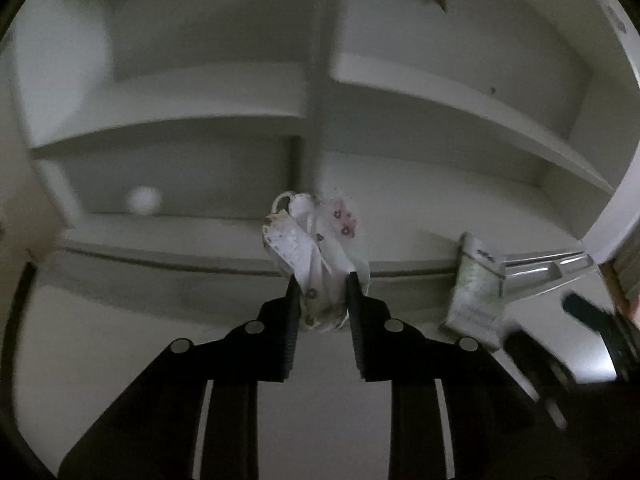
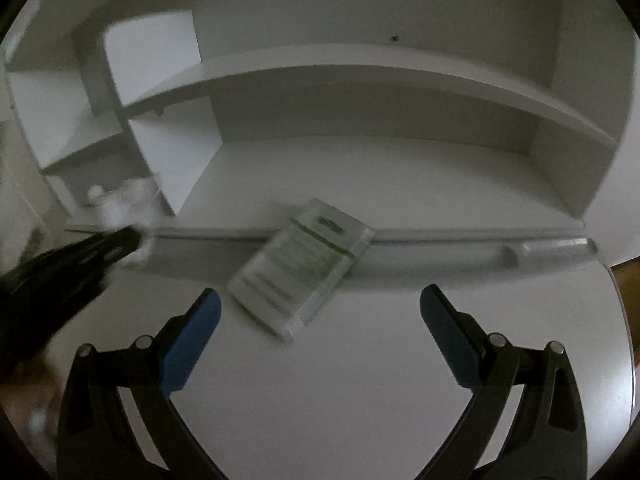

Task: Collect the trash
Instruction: 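Grasp the white face mask with the left tool while the right tool grasps the cigarette box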

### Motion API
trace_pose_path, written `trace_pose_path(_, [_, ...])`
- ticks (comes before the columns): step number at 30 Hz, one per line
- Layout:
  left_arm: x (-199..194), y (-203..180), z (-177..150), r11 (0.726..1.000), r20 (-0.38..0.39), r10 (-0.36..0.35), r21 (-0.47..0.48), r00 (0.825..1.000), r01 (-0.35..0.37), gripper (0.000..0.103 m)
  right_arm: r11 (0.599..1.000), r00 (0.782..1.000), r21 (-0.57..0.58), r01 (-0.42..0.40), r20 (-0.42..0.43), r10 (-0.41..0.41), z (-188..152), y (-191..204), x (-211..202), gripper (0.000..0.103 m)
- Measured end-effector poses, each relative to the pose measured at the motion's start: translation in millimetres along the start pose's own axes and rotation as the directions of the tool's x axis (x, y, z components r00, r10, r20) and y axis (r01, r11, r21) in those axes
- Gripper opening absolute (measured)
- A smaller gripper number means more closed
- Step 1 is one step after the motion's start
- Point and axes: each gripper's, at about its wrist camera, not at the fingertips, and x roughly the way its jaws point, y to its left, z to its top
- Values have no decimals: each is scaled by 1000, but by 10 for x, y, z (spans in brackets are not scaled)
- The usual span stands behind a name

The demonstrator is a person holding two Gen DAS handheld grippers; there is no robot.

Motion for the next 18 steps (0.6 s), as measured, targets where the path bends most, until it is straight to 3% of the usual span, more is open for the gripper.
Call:
trace_pose_path(4, [-120, 183, -110, 999, 7, 29, -26, 1000, -29, 22, 997, 994, -8, 81, -77, -81, 177, 156, 413, 96])
trace_pose_path(5, [-72, 238, -103, 999, 6, 21, -34, 1000, -21, 22, 997, 990, 12, 77, -115, -76, 181, 120, 532, 96])
trace_pose_path(8, [-18, 207, -104, 999, -3, -15, -43, 1000, 15, 22, 999, 992, 15, 52, -114, -50, 143, 5, 523, 96])
trace_pose_path(15, [227, 319, -141, 995, -55, -87, -43, 995, 84, 22, 999, 994, -47, -1, -108, -4, 91, -194, 390, 74])
trace_pose_path(18, [257, 298, -142, 994, -71, -101, -39, 992, 98, 22, 998, 992, -65, -11, -127, 2, 85, -195, 363, 71])
